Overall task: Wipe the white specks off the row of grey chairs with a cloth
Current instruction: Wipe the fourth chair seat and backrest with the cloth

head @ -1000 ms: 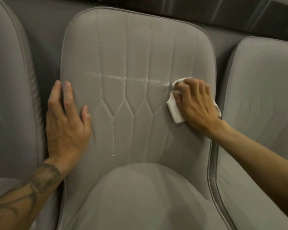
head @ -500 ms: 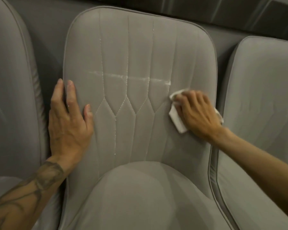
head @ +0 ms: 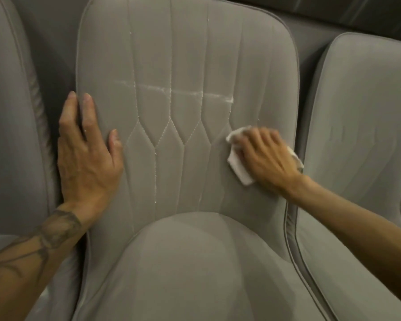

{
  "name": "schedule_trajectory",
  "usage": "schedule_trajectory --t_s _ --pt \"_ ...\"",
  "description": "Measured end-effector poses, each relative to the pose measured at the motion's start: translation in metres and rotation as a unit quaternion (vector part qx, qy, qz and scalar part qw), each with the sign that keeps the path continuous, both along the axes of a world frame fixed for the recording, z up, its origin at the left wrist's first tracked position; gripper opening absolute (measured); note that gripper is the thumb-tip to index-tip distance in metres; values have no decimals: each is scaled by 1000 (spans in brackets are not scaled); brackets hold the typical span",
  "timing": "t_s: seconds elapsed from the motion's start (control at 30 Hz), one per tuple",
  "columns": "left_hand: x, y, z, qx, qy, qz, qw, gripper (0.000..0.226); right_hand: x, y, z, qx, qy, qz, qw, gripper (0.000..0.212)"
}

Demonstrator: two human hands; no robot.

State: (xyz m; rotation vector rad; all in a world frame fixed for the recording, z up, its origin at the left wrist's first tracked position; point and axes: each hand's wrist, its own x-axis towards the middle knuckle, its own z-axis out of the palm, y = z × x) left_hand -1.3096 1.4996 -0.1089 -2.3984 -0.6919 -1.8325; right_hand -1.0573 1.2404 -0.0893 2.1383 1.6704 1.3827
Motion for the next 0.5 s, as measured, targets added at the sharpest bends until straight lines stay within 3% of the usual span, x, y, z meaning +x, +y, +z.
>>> schedule_trajectory --t_s 0.07,0.13,0.27,0.33,0.4,0.5 --pt "1 1 -1 0 -5 -2 1000 58 -1 8 9 94 38 -11 995 26" --pt "1 0 -1 0 -8 -4 1000 58 -11 2 -19 107 62 -25 992 27" --pt "0 0 -1 2 -8 -1 1000 58 -40 -37 -103 -151 2 6 988 32" --pt "0 -1 0 -2 -6 -4 1000 58 -36 -42 -98 -218 -44 29 975 33" --pt "0 -2 0 -4 -6 -1 1000 58 -24 -26 -69 -162 -52 17 985 32" --pt "1 -1 -1 1 -7 -2 1000 58 -12 -7 -39 -10 16 -29 999 28"
